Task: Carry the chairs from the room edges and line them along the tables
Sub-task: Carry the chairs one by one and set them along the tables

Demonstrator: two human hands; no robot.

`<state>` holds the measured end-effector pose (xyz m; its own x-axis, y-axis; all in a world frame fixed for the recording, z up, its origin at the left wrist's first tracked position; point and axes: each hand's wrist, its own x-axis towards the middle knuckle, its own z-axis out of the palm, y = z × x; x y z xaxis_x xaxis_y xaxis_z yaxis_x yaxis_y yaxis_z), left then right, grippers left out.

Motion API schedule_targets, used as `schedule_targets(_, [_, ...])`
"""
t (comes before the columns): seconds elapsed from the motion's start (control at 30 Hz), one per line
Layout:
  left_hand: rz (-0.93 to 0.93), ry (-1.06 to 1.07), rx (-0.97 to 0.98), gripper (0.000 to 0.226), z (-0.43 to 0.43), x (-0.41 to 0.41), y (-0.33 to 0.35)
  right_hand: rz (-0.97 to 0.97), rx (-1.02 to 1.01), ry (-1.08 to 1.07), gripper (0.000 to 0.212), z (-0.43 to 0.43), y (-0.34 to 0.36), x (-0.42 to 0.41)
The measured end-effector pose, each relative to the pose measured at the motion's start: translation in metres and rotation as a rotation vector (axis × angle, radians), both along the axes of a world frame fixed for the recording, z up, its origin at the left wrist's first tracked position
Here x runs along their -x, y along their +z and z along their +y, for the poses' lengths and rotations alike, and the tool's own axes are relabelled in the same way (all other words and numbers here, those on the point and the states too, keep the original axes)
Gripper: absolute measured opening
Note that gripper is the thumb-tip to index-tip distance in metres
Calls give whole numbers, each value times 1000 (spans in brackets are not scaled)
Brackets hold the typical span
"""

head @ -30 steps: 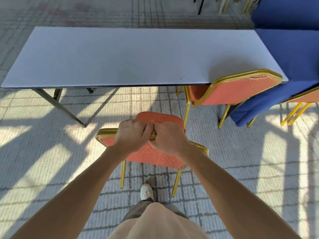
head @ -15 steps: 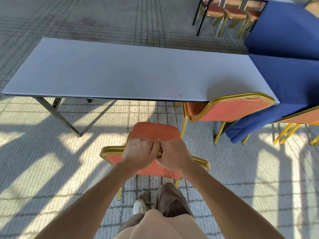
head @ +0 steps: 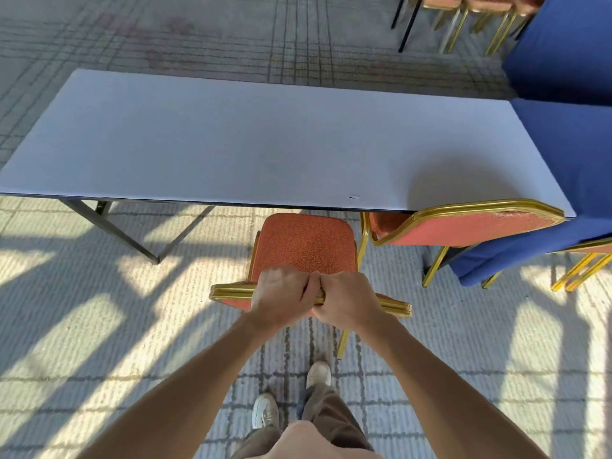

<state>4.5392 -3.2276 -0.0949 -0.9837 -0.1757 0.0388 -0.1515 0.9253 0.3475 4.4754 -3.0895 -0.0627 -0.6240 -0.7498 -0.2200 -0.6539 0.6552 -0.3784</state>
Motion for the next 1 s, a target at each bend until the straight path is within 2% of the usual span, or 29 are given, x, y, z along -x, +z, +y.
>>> schedule_targets(0.2, [30,52,22,65,-20,64,15,-6,45,121,21,-18,12,73])
schedule_targets(0.43, [59,80,163,69,-35,119,33,-25,37,162,21,-38,23,132])
schedule_targets(0.57, [115,120,108,62,-50,142,39,0,85,151,21,-51,31,155])
schedule_targets(0.63, [107,123,57,57,-56,156,42,0,40,137,20,-58,35,169])
schedule_targets(0.77, [94,76,76,52,-63,176,46,9,-29,86,21,-66,44,185])
schedule_targets(0.87, [75,57,81,54,-68,186,48,18,-48,67,22,-72,45,192])
schedule_targets(1.0, [59,-31,202,68,-72,196,53,36,-70,23,25,-77,44,199])
